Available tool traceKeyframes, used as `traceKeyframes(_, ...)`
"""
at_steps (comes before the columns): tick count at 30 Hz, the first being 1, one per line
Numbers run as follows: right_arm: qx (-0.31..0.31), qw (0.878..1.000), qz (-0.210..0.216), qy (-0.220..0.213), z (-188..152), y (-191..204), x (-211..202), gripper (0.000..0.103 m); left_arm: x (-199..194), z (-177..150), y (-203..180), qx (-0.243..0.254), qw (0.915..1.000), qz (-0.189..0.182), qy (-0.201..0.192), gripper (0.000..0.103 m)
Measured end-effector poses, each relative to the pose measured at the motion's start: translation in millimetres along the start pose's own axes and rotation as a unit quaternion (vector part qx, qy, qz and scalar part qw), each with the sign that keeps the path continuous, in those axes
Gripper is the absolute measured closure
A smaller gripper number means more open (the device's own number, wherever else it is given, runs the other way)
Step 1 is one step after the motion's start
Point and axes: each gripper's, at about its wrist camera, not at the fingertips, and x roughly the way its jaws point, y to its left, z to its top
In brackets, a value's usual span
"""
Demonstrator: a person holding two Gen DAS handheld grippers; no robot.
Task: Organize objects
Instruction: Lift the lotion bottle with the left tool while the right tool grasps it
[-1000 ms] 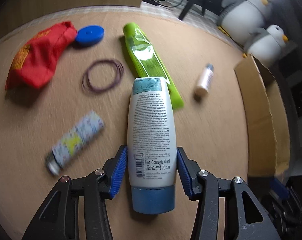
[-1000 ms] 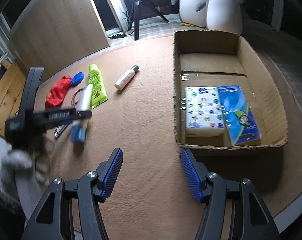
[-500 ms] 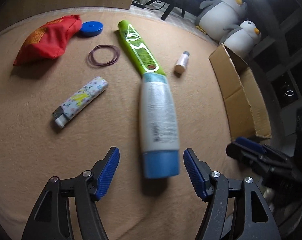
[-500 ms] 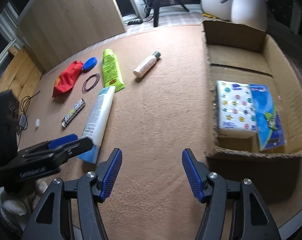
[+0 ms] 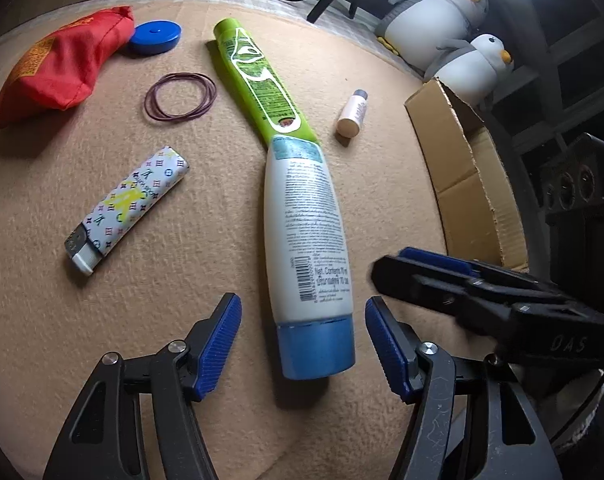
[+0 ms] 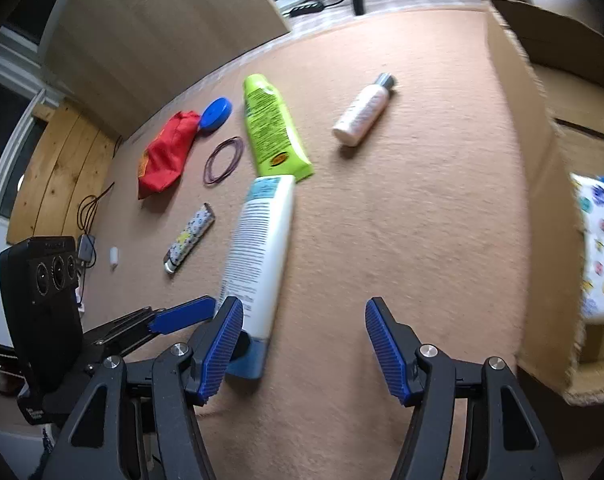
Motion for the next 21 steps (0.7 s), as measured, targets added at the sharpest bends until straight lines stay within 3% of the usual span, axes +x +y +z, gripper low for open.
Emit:
traceKeyframes(11,-0.011,0.999,0.025,0.039,8.8,13.5,23.0,0.043,9.9,0.8,-11.5,0.016,0.9995,-0.022,0.017,0.048)
traceKeyframes(18,-0.019,0.997,0.047,0.063,9.4,16.5,34.2,0.062,14.5,5.0,-15.2,0.020,0.9995,-0.017,0.019,0.055)
traceKeyframes(21,-0.023,0.996,0.050,0.063,9.7,19.0,35.6,0.064,13.5,4.5,-15.0,0.018,0.9996,-0.013,0.017,0.056)
